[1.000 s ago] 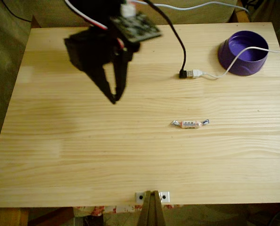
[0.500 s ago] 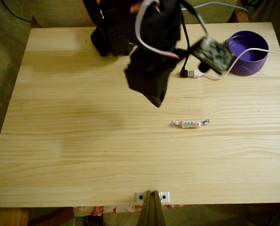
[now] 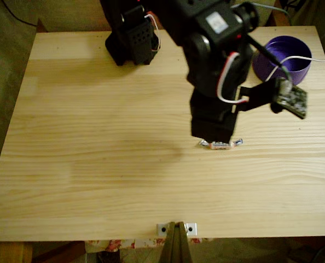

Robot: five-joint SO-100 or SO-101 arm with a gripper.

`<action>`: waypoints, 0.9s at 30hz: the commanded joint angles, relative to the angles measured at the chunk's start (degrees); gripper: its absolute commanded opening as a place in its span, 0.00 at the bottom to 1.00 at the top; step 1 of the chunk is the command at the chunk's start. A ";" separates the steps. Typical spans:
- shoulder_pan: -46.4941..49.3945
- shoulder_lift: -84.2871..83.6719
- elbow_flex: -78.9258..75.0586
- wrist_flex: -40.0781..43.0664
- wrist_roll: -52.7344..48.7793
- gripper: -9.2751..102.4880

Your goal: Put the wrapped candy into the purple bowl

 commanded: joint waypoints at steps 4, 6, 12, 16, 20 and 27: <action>-3.43 -4.39 -11.16 1.67 0.00 0.08; -4.13 -5.19 -12.04 2.29 0.18 0.10; -5.27 -6.59 -12.66 5.10 0.53 0.26; -5.36 -6.42 -11.78 3.78 1.05 0.27; -5.19 -7.65 -12.92 2.81 0.88 0.28; -3.78 -11.07 -14.85 1.14 0.35 0.28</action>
